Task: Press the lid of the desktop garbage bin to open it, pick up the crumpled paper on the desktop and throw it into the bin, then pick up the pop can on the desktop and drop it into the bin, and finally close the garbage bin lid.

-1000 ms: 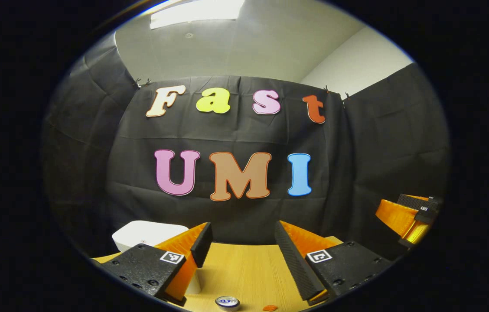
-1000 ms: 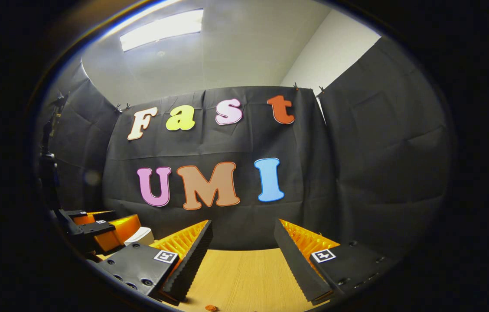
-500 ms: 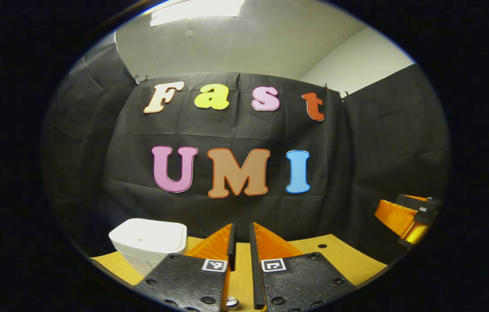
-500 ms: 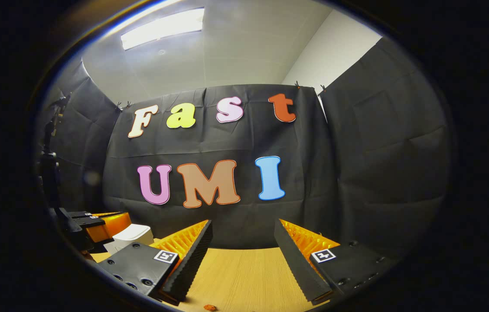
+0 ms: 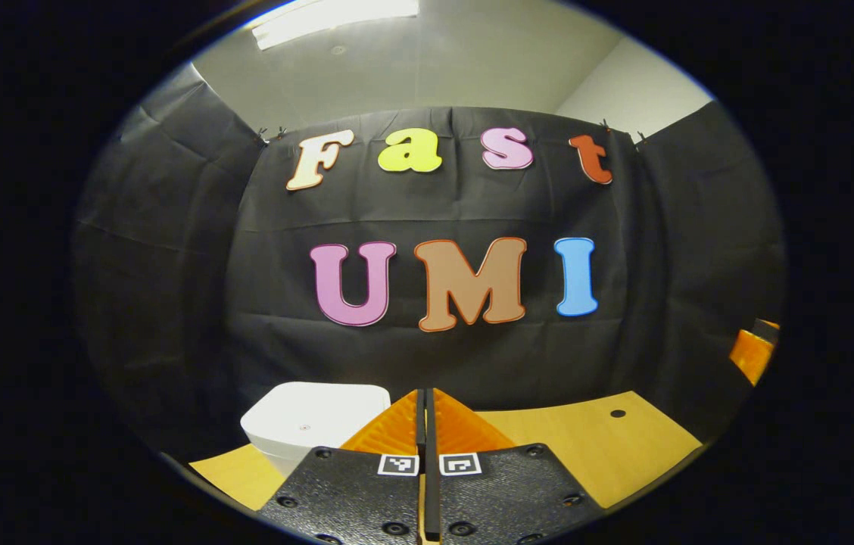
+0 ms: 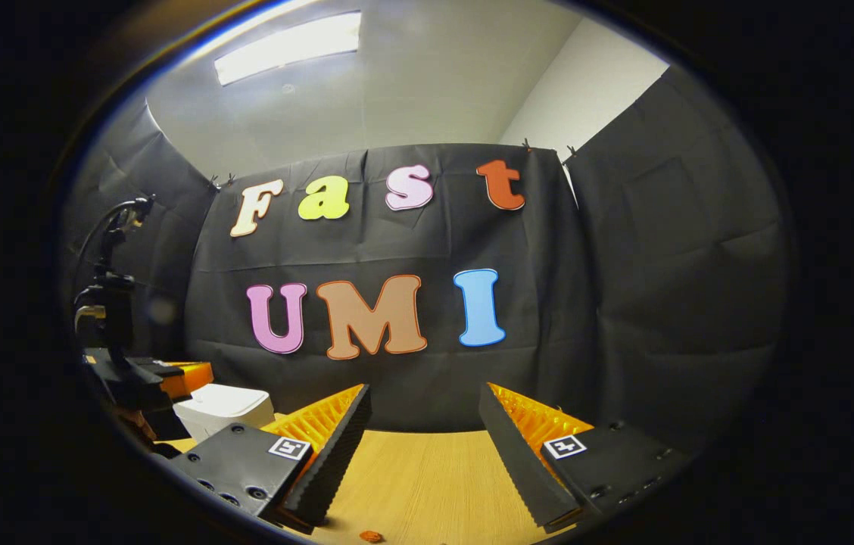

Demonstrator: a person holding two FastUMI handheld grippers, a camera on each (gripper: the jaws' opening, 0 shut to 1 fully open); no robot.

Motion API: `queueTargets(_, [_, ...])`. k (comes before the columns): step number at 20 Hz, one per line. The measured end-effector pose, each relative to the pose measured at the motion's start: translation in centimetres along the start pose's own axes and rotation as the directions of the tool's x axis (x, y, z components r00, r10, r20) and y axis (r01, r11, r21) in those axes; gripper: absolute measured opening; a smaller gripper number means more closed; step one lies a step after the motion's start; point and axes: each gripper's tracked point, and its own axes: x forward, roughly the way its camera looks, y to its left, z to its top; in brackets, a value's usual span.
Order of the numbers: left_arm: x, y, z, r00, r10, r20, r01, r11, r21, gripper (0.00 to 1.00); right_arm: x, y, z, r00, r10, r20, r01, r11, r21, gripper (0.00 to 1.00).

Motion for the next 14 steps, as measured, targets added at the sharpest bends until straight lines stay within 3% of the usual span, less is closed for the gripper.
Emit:
queueTargets(6, [3.3,5.7,-1.6,0.993,0.111,-0.038,-0.109,0.992,0.057,0.00,0.0,0.7,-0.4,1.000,-0.005,-0.022,0.004,1.000,-0.015,0.95])
queueTargets(14, [5.4,11.8,-7.0,0.962,0.217,-0.165,-0.216,0.976,0.024,0.00,-0.1,1.1,-2.0,0.997,-0.023,-0.076,0.022,1.000,-0.019,0.95])
